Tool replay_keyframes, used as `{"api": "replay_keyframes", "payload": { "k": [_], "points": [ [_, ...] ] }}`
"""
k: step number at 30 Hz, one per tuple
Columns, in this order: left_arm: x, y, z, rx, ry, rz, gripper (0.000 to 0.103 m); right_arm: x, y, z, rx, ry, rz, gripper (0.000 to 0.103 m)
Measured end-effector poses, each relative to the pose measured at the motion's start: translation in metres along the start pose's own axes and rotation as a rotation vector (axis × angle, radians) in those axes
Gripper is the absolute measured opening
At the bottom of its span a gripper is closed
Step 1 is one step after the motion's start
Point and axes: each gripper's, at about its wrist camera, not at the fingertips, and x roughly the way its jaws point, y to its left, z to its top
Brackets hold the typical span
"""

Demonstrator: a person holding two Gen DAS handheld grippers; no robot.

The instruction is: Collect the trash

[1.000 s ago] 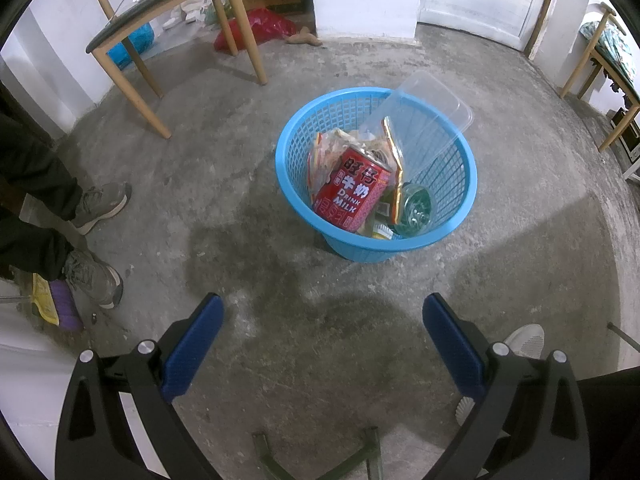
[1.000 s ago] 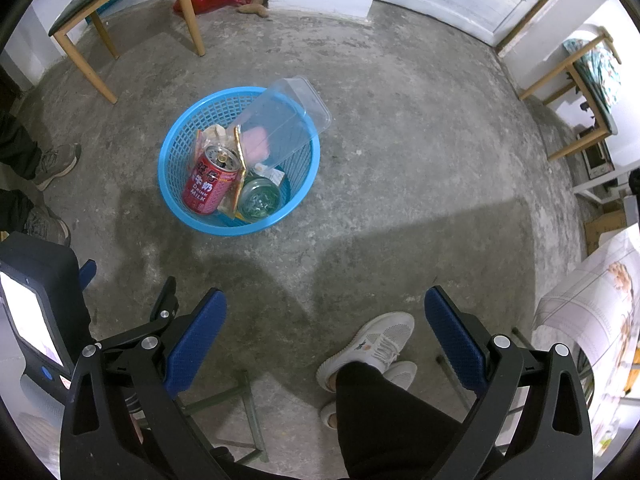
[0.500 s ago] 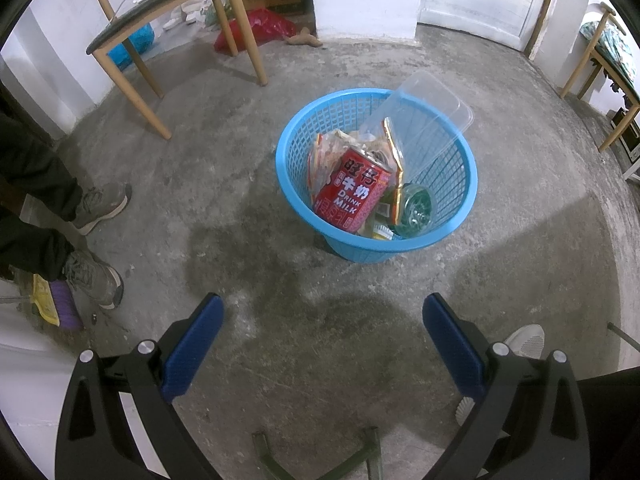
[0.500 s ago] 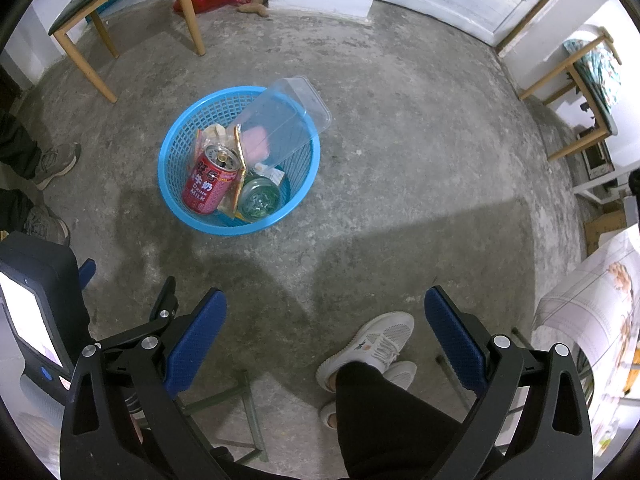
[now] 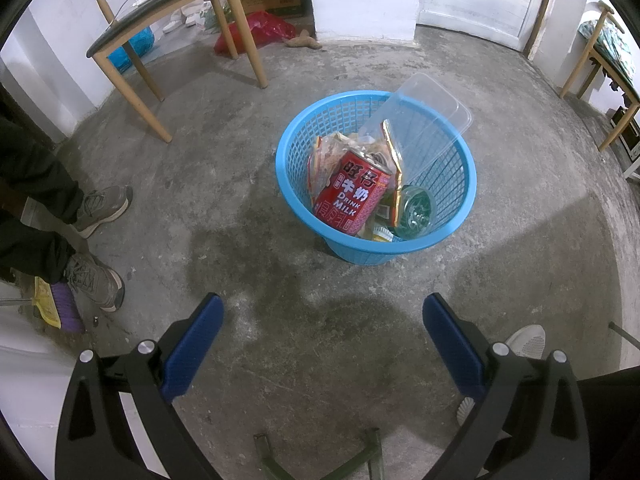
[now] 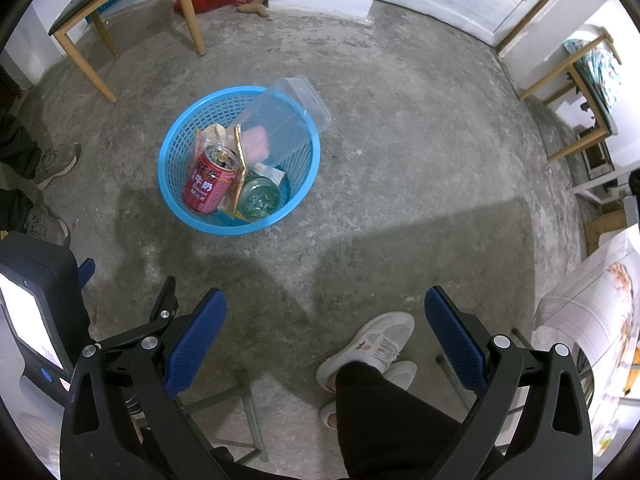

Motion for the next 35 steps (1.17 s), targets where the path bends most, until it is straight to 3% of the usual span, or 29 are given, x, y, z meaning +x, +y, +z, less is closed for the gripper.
{"api": "replay_keyframes", "payload": {
  "k": [25,35],
  "points": [
    [-0.006,0.003,0.010,0.006,-0.008,0.004,0.098,0.000,0.000,0.000,0.000,0.000,0.000,0.095],
    [-0.001,0.004,0.013,-0.003,0.036,-0.006,0.098,0.001,0.002,0.000,0.000,0.000,0.001,0.095]
  ]
}}
